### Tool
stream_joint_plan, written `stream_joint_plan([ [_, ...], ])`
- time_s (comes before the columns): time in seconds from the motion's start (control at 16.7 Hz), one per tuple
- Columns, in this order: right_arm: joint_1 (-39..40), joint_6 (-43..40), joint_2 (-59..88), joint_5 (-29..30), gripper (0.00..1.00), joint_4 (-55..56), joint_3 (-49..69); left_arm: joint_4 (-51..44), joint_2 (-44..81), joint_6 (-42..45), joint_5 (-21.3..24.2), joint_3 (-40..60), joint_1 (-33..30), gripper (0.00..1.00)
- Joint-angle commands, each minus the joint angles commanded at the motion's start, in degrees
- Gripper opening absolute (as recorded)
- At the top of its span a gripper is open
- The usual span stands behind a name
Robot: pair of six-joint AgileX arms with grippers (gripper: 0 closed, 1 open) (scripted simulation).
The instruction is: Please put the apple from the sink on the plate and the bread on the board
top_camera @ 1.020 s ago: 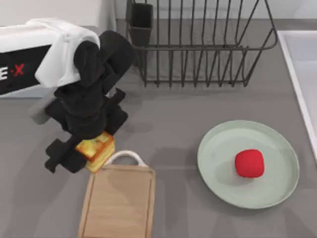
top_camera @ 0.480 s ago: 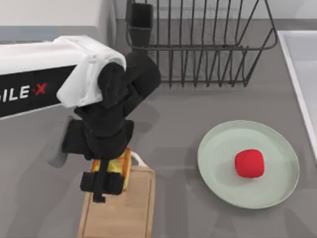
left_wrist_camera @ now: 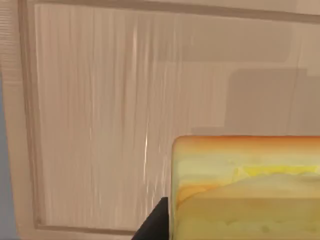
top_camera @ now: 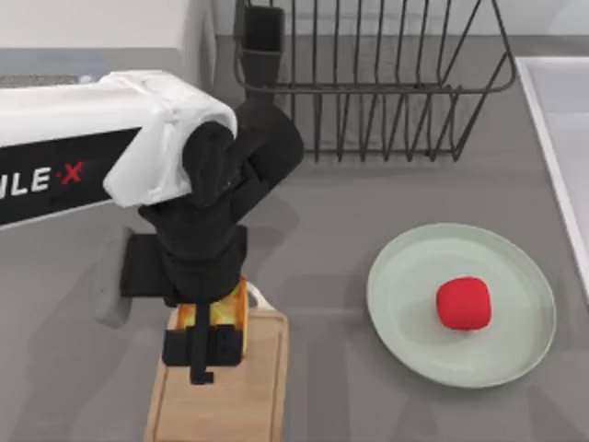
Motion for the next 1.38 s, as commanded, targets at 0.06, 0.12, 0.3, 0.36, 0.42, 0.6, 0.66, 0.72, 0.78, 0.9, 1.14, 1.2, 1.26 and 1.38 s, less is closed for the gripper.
stream_joint_plan([
  [0.06,0.0,0.0,0.0,0.0,1.00,0.0,0.0,0.0,0.0,0.0,0.0,0.0,0.0,0.00],
  [0.12,0.0,0.0,0.0,0.0,1.00,0.0,0.0,0.0,0.0,0.0,0.0,0.0,0.0,0.00],
  [0.3,0.0,0.0,0.0,0.0,1.00,0.0,0.0,0.4,0.4,0.2,-0.1,-0.1,0.3,0.00],
  [0.36,0.0,0.0,0.0,0.0,1.00,0.0,0.0,1.0,0.5,0.2,-0.1,-0.5,0.3,0.00],
  [0.42,0.0,0.0,0.0,0.0,1.00,0.0,0.0,1.7,0.8,0.2,-0.1,-0.9,0.3,0.00],
  [0.6,0.0,0.0,0.0,0.0,1.00,0.0,0.0,4.0,1.6,0.2,0.0,-2.4,0.2,0.00],
  [0.66,0.0,0.0,0.0,0.0,1.00,0.0,0.0,4.6,1.8,0.2,0.0,-2.9,0.2,0.00],
  [0.72,0.0,0.0,0.0,0.0,1.00,0.0,0.0,5.3,2.1,0.2,0.0,-3.4,0.2,0.00],
  [0.78,0.0,0.0,0.0,0.0,1.00,0.0,0.0,6.0,2.3,0.2,0.0,-3.8,0.2,0.00],
  [0.9,0.0,0.0,0.0,0.0,1.00,0.0,0.0,7.6,2.6,0.2,0.0,-4.5,0.1,0.00],
  [1.14,0.0,0.0,0.0,0.0,1.00,0.0,0.0,10.1,3.7,0.1,0.0,-6.3,0.0,0.00],
  [1.2,0.0,0.0,0.0,0.0,1.00,0.0,0.0,10.1,3.8,0.1,0.0,-6.3,0.0,0.00],
  [1.26,0.0,0.0,0.0,0.0,1.00,0.0,0.0,10.1,3.8,0.1,0.0,-6.3,0.0,0.00],
  [1.38,0.0,0.0,0.0,0.0,1.00,0.0,0.0,10.1,3.8,0.1,0.0,-6.3,0.0,0.00],
])
